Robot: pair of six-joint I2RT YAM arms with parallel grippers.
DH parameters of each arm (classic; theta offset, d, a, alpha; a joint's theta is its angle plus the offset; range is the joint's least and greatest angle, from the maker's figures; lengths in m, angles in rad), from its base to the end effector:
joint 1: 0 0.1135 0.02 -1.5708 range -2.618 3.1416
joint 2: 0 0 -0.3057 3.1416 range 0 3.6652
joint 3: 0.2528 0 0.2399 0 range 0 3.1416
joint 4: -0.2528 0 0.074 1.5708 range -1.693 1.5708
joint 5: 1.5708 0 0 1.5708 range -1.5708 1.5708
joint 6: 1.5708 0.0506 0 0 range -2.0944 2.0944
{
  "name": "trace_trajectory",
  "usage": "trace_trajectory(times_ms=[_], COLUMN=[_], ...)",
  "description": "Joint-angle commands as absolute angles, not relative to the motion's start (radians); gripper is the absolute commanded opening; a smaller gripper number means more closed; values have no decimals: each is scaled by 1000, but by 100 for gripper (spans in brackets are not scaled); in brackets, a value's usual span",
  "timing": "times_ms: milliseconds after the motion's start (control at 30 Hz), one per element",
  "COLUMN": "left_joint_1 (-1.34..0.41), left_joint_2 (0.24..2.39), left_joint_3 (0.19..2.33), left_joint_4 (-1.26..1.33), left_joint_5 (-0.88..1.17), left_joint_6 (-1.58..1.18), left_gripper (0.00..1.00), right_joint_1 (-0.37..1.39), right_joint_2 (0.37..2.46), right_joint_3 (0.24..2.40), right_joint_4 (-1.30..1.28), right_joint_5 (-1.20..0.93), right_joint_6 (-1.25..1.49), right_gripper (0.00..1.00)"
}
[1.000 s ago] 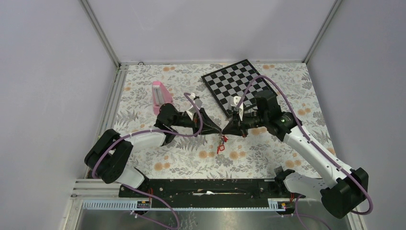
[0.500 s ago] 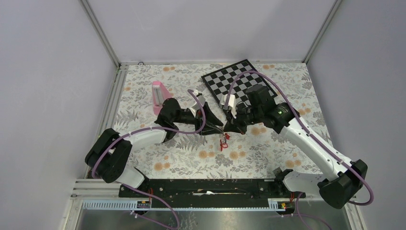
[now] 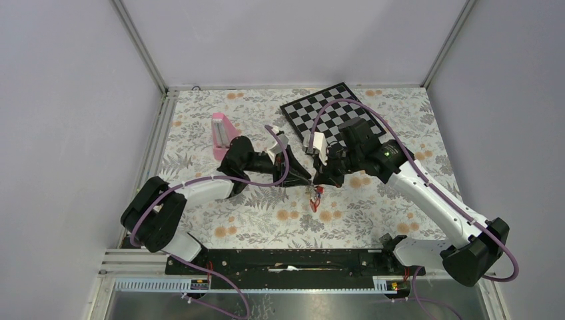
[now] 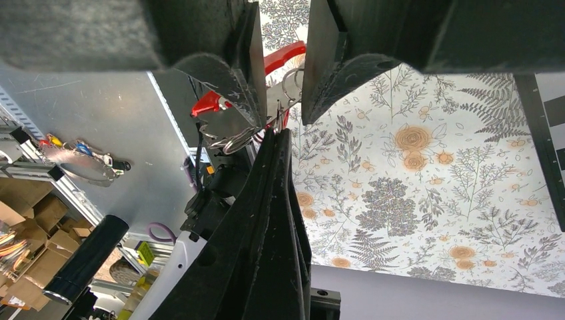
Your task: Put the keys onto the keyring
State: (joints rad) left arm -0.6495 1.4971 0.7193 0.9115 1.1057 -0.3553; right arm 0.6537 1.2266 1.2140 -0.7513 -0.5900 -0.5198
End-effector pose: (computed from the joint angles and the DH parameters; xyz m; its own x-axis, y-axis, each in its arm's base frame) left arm 0.2123 -0.2180 0.3110 -0.2402 -0.0135 -0.9706 0.9526 -0.1954 -0.2331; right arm 0.1684 0.1644 0.3781 -0.0672 -0.5714 -0.8179 -0.9881 0.1515 -0.0247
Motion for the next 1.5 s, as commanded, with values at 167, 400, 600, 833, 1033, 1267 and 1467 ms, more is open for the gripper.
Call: trace_trajectory(times_ms=[167,400,600,833,1033,1267,1467], left_joint_1=[-664,-671,-672,-672,-672,-669,-667], left_joint_2=[1505,1516,1514,1515,1509,1481,1485], left_joint_3=[774,778,779,776,764,723,707], left_joint_4=[910,910,918,926,940,1058,1229], left_joint_5=[1104,1109,1106,1111,1123,1174,1186], left_joint_6=[-320,-327,-342,-348,-349,-391,-506], left_gripper=[25,14,18,17,0,0,0], right_joint_1=[665,665,664,665,666,659,612], right_joint_2=[1224,1224,1224,1227,1223,1175,1127], right_joint_3=[1253,1245,1225,1219,1213,1181,1146], right_joint_4=[-733,-724,-715,-710,-709,-670,-619], right_joint_5=[-595,-595,-596,-601,-599,-572,-643], right_joint_6=[-520,-518,-518,-513,-512,-502,-460], right_gripper=[0,0,0,0,0,12,29])
